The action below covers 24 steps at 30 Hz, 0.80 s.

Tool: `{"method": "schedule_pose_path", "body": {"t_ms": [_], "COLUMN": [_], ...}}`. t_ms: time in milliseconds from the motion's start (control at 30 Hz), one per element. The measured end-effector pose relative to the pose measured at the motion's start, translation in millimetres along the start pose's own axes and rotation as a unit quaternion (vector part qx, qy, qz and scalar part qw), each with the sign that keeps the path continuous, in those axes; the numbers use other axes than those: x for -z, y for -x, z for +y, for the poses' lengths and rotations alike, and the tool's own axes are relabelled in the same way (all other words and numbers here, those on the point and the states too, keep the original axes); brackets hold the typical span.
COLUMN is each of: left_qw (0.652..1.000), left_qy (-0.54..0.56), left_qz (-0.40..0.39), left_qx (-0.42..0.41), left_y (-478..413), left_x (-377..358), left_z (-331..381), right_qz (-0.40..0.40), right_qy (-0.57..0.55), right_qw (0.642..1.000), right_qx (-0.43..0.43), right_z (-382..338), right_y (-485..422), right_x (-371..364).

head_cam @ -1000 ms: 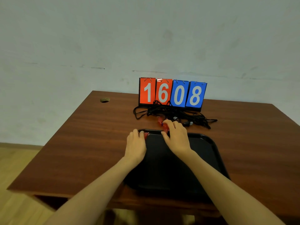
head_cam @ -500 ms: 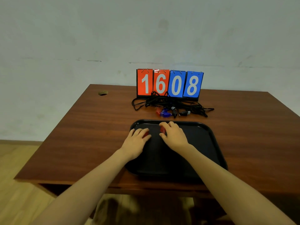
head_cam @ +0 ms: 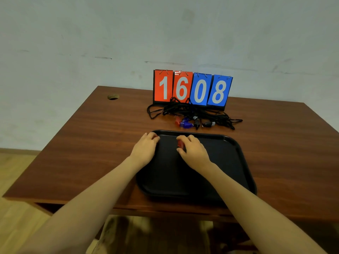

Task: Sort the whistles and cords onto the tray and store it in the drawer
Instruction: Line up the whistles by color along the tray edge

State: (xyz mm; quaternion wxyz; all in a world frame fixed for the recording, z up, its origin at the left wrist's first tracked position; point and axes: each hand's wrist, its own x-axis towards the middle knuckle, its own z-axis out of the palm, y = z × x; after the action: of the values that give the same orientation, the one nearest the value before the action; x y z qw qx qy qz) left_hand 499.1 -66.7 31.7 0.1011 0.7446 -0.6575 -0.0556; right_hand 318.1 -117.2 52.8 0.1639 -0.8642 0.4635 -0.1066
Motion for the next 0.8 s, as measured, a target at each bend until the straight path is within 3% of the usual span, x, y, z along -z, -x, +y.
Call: {"method": "schedule_pose_path", "body": {"t_ms": [800], "left_qw": [0.999], "left_qy": [-0.007], "left_qz": [0.025], "left_qx": [-0.019], "left_y": [0], "left_x": [4], "left_z": [2], "right_qz": [-0.012], "right_qy": [0.091], "right_qw": [0.996], "right_qx": [0.018], "right_z": [-35], "right_y": [-49], "right_x": [-23]}}
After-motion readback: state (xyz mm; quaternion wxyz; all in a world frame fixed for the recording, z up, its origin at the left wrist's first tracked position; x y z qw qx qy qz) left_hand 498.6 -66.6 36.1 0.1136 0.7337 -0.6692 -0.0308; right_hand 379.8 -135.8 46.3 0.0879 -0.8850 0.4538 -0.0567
